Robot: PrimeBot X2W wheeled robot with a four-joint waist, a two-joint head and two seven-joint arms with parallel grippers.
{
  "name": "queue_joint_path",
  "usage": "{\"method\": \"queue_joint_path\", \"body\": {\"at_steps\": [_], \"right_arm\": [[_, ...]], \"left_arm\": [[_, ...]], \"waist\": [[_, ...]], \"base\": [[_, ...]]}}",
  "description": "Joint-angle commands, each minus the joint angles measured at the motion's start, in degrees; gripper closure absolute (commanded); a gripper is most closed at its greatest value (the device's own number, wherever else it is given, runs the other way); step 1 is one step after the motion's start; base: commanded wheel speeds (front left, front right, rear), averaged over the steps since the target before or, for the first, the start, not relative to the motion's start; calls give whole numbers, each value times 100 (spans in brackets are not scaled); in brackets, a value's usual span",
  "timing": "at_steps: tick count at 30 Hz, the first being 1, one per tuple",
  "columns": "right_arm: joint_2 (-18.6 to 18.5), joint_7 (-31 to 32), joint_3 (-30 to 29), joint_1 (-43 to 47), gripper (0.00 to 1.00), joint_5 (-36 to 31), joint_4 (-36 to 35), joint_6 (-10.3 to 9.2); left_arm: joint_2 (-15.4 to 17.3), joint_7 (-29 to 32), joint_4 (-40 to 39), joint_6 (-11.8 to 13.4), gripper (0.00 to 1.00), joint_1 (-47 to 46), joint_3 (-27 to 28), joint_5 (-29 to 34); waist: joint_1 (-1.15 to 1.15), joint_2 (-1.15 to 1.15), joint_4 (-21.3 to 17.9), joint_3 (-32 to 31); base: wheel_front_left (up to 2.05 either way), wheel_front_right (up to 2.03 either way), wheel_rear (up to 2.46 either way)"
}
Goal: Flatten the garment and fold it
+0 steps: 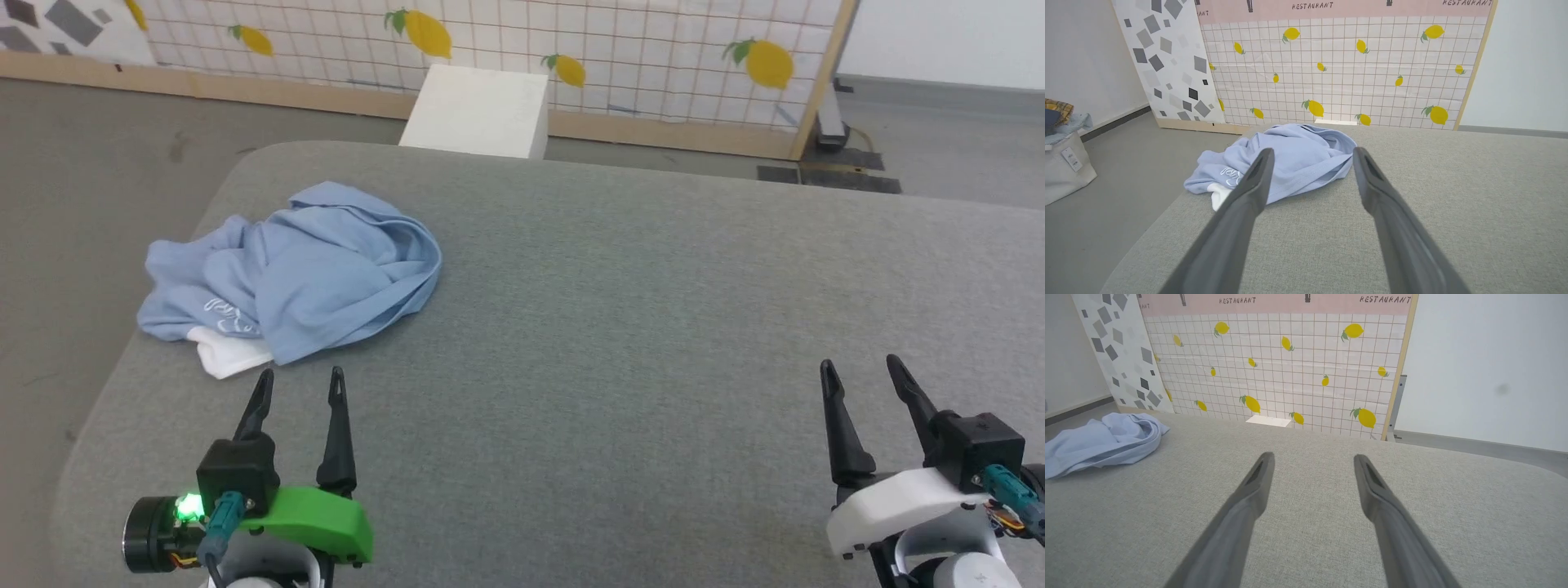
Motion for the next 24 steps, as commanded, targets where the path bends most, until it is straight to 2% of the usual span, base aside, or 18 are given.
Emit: {"method": "queue_joint_path", "body": {"at_steps": [1,24], "right_arm": [[5,-62,-10,-40,0,61,48,-4],[7,-334,-65,-26,0,109,279,-6]], "left_arm": [[-9,-54,-32,35,0,58,-2,-57],[-13,-325,-193,137,0,253,-59,-167]], "waist": [[0,0,94,-8],[0,0,945,-95]], "base": [[0,0,0],[0,0,0]]}}
